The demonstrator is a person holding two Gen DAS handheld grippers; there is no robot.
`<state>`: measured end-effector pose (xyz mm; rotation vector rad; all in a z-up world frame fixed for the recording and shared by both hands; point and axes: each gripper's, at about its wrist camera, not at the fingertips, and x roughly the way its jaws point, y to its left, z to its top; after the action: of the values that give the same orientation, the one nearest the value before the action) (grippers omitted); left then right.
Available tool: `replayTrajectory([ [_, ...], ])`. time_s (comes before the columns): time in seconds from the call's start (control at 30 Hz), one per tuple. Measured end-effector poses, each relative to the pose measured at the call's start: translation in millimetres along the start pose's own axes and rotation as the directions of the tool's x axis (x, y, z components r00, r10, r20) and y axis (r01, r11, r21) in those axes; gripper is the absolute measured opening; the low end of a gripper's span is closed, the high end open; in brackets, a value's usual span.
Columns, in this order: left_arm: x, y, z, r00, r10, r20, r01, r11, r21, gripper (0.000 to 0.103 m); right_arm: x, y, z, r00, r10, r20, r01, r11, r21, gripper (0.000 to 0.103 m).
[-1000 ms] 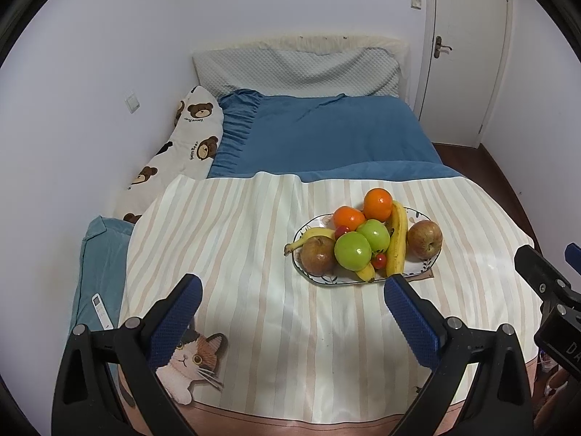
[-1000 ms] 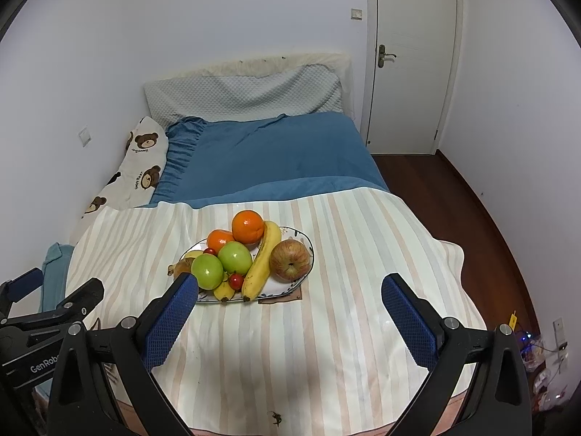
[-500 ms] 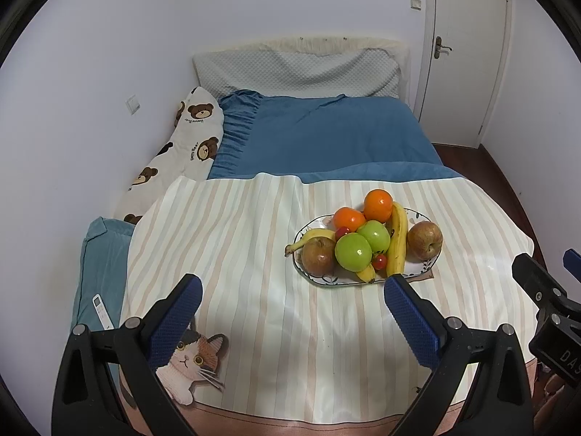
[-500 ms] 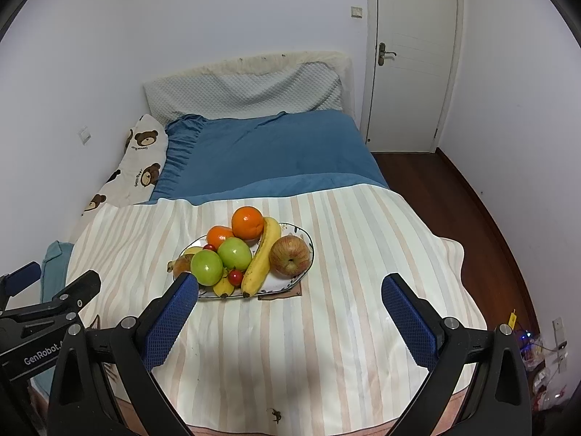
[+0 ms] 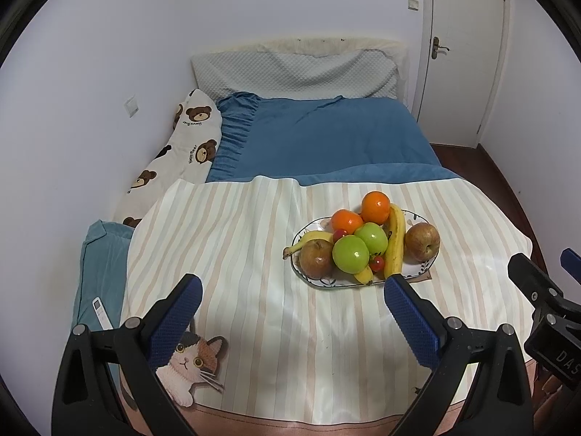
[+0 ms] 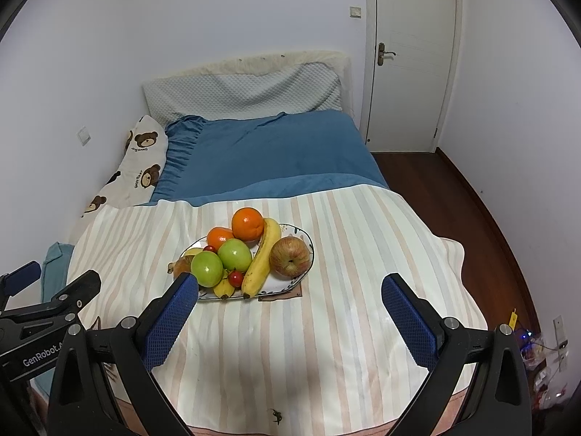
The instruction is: Organize fruits
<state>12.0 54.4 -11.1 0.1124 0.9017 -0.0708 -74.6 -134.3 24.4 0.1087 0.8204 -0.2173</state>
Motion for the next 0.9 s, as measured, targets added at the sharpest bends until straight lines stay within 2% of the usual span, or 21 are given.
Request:
replayTrajectory([
  [0.9, -0.6, -1.8, 3.0, 1.000, -0.001, 0.007, 0.000, 1.000, 0.007, 0.103, -2.7, 0.1, 4.7, 1.000, -0.004, 0.002, 0.004, 1.000, 0.005, 0.103],
])
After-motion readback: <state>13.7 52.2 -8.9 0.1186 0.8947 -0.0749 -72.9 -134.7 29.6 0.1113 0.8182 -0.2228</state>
